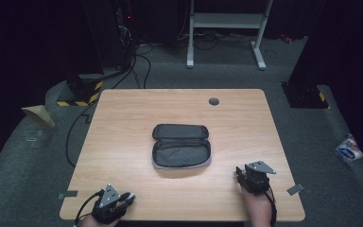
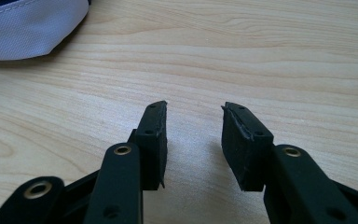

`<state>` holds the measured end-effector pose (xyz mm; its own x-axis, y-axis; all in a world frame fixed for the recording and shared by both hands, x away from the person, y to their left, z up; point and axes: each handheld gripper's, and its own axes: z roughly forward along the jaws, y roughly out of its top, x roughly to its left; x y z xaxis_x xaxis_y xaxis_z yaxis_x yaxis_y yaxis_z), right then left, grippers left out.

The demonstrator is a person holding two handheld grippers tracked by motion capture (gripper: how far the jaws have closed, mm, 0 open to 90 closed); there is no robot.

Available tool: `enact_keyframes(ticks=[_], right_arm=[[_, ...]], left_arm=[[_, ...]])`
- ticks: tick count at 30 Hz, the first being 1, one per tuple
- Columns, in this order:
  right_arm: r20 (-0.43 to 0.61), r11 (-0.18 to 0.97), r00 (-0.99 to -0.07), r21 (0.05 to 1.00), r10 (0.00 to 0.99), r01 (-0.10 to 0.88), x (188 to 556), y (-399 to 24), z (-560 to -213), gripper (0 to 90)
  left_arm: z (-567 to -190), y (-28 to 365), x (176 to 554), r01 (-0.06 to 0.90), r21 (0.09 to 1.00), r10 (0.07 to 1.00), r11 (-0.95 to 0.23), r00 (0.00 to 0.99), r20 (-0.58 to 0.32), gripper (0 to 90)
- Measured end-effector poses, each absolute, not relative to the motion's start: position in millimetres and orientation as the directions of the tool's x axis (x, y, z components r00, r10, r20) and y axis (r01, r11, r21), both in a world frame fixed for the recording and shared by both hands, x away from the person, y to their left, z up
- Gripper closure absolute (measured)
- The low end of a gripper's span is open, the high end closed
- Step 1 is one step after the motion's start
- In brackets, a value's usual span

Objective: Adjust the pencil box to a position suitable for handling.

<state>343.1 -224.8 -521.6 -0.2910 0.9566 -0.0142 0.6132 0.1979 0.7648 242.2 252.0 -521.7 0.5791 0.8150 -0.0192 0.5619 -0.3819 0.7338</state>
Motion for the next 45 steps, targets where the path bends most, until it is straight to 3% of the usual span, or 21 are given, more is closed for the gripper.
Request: enact_keyframes(ticks=[15, 18, 20, 22, 31, 45], right_arm=[[-0.010, 0.211, -0.316, 0.765, 0.949, 0.609, 344, -225, -522, 59.8], [-0.006, 0.209, -0.319, 0.765, 0.948, 0.609, 345, -225, -522, 59.5], [-0.006, 0.214, -0.326, 0.766, 0.945, 0.606, 345, -226, -522, 59.3], [-0.001, 0.213, -0.330, 0.767, 0.944, 0.606, 345, -226, -522, 59.1], [0.013, 0.215, -0.348, 0.765, 0.937, 0.607, 346, -227, -522, 57.7], [0.005, 0.228, -0.356, 0.758, 0.935, 0.611, 347, -226, -522, 55.1]], left_arm=[[-525, 247, 287, 0.555, 0.756, 0.854, -0.347, 0.520, 0.010, 69.5], [-525, 246, 290, 0.557, 0.753, 0.861, -0.349, 0.508, 0.023, 64.4], [-526, 247, 285, 0.563, 0.754, 0.870, -0.338, 0.493, 0.022, 53.1], [-527, 251, 277, 0.569, 0.758, 0.876, -0.317, 0.482, 0.005, 51.7], [-527, 250, 272, 0.555, 0.764, 0.869, -0.328, 0.495, 0.013, 72.4], [-512, 243, 276, 0.522, 0.799, 0.873, -0.299, 0.487, 0.009, 72.9]])
